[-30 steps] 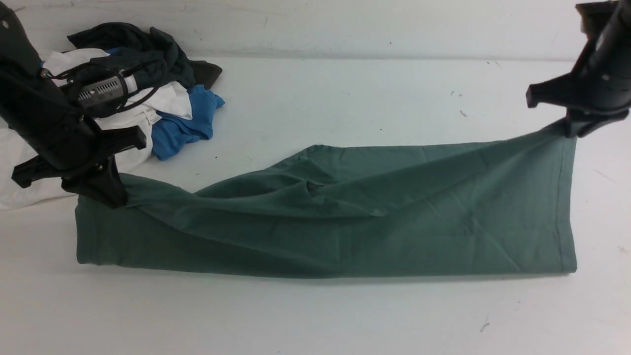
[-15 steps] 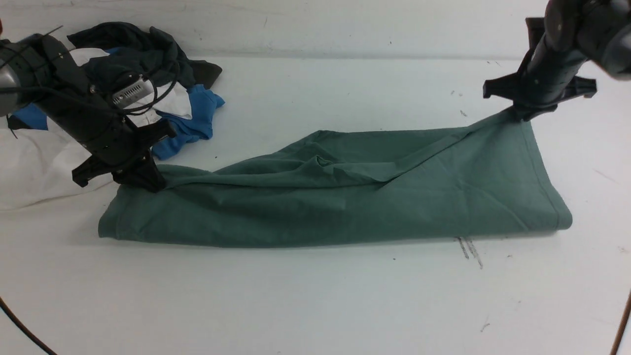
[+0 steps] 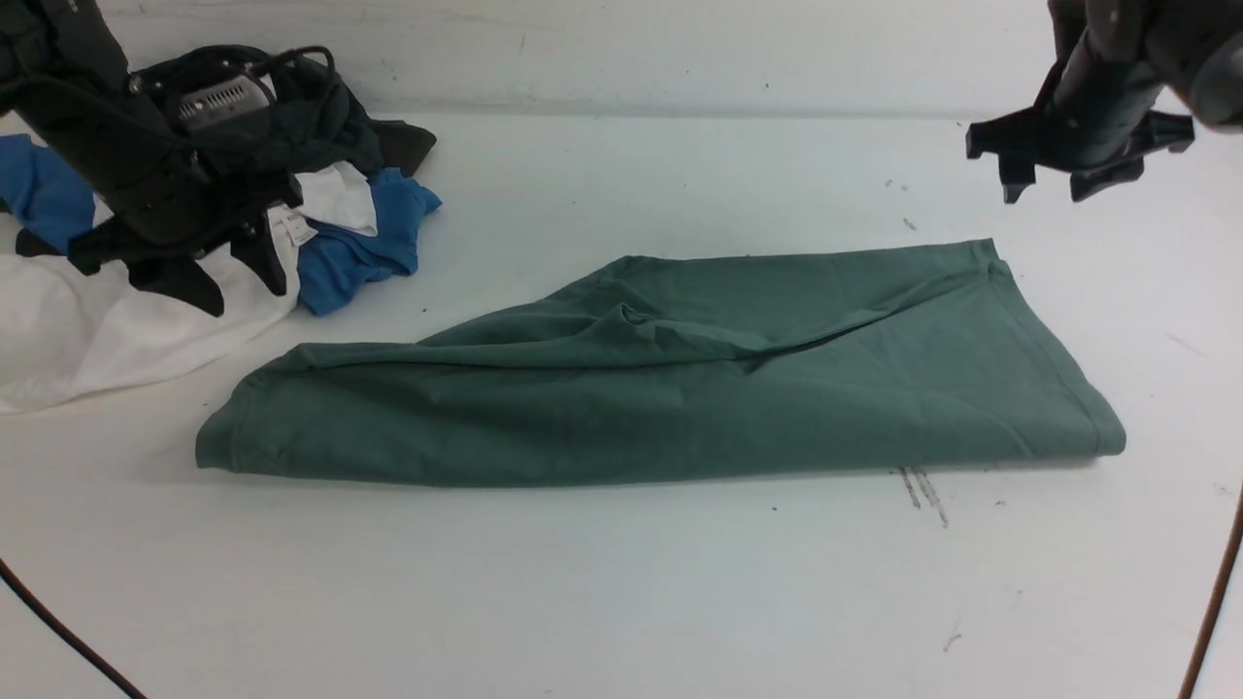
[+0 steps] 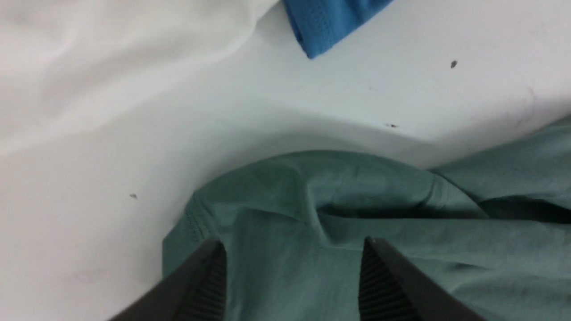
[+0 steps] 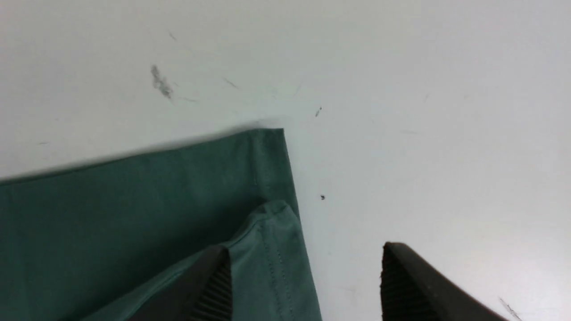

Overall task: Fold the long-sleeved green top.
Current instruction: Use both arms to drag the lower edge of the fabric forward and fold it over the upper edge

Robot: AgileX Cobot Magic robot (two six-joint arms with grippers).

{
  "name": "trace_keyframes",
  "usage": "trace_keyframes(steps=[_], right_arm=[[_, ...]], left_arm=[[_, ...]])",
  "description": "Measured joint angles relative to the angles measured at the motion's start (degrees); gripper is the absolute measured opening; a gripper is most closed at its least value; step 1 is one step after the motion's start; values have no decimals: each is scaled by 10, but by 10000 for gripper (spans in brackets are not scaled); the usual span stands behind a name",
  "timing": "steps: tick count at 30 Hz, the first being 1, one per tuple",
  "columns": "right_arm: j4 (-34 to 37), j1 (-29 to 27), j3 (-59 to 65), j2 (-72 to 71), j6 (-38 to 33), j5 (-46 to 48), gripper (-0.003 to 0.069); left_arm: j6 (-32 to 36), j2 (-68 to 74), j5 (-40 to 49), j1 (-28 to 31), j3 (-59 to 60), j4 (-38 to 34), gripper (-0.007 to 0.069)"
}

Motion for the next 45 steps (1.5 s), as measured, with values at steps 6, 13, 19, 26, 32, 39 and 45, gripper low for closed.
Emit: trace_keyframes(steps=[6, 13, 19, 26, 32, 39, 45], right_arm=[[76, -2, 75, -72, -39, 2, 423], [101, -2, 355, -253, -54, 3, 423], [84, -2, 472, -281, -54, 2, 423], [61, -16, 498, -225, -48, -17, 446], [84, -54, 498, -164, -46, -24, 463], [119, -65, 494, -149, -69, -22, 416], [130, -65, 494, -149, -89, -19, 204]], left_arm=[[35, -19, 4, 0, 31, 17, 384], [50, -46, 12, 0, 171, 21, 353], [45, -22, 10, 0, 178, 43, 353], [45, -14, 8, 0, 178, 49, 353], [45, -14, 8, -1, 178, 44, 353], [102, 3, 6, -12, 178, 33, 272], [123, 17, 1, -16, 178, 29, 74]])
